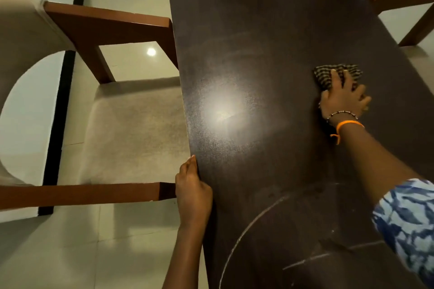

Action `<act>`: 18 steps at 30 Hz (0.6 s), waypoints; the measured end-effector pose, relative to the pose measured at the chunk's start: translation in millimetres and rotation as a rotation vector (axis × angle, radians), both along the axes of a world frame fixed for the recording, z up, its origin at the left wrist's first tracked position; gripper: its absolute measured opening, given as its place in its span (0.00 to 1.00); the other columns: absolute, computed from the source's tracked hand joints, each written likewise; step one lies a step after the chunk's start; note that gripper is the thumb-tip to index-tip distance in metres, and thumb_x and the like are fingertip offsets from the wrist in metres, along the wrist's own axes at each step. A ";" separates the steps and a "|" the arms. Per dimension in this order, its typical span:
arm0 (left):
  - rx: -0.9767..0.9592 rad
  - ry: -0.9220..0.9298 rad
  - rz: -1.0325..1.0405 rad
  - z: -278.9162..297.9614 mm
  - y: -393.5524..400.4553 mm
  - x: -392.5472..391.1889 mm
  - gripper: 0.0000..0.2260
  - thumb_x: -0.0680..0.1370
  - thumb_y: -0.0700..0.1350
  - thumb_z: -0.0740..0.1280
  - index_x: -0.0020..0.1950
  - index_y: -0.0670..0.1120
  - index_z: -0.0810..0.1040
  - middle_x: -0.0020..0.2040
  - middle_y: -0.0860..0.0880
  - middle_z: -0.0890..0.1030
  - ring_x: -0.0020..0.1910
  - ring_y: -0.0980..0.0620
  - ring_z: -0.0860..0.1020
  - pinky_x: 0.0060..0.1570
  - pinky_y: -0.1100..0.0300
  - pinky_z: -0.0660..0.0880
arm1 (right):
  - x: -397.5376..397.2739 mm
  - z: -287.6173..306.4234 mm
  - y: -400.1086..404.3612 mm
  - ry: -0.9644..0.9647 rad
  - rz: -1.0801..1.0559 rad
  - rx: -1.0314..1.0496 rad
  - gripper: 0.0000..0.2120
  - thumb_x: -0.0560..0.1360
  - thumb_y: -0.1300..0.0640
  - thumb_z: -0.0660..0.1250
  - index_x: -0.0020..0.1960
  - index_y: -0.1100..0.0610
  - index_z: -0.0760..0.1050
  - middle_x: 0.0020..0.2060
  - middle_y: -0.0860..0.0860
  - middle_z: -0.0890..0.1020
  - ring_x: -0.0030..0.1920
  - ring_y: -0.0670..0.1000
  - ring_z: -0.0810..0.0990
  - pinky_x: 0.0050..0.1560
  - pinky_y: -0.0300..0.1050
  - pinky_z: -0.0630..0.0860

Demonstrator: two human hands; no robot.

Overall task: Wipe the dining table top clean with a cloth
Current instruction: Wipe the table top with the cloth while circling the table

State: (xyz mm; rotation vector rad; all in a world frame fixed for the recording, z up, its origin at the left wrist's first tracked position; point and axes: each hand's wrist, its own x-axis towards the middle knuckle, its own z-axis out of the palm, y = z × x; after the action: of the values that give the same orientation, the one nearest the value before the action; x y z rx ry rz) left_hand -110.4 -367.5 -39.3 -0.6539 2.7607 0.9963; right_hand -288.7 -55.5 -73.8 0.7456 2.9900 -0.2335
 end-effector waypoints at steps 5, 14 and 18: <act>0.007 -0.013 -0.015 -2.8 -4.3 -1.3 0.26 0.75 0.28 0.56 0.72 0.43 0.65 0.67 0.43 0.71 0.66 0.45 0.70 0.67 0.51 0.68 | 24.2 2.4 -90.7 0.011 0.160 -0.021 0.29 0.75 0.53 0.59 0.75 0.47 0.57 0.76 0.53 0.56 0.69 0.67 0.59 0.64 0.63 0.59; 0.201 0.081 0.272 0.9 0.3 30.8 0.22 0.76 0.32 0.59 0.70 0.42 0.67 0.67 0.43 0.72 0.63 0.46 0.74 0.61 0.54 0.71 | 119.4 -8.4 -233.0 -0.077 1.038 -0.163 0.30 0.76 0.50 0.57 0.76 0.45 0.51 0.77 0.48 0.52 0.73 0.61 0.54 0.63 0.59 0.57; 0.247 0.073 0.247 0.0 8.8 42.3 0.22 0.76 0.31 0.58 0.69 0.44 0.70 0.64 0.44 0.75 0.61 0.46 0.75 0.61 0.48 0.74 | 99.7 -7.3 -144.2 0.025 0.785 -0.035 0.30 0.74 0.49 0.58 0.75 0.42 0.53 0.76 0.46 0.56 0.71 0.57 0.59 0.58 0.53 0.60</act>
State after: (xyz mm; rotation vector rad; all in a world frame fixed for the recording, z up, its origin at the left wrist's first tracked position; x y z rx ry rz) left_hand -68.2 -358.7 -39.4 -0.9500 2.5970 1.4085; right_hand -189.0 -199.7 -81.1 -0.4540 3.0080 -0.2428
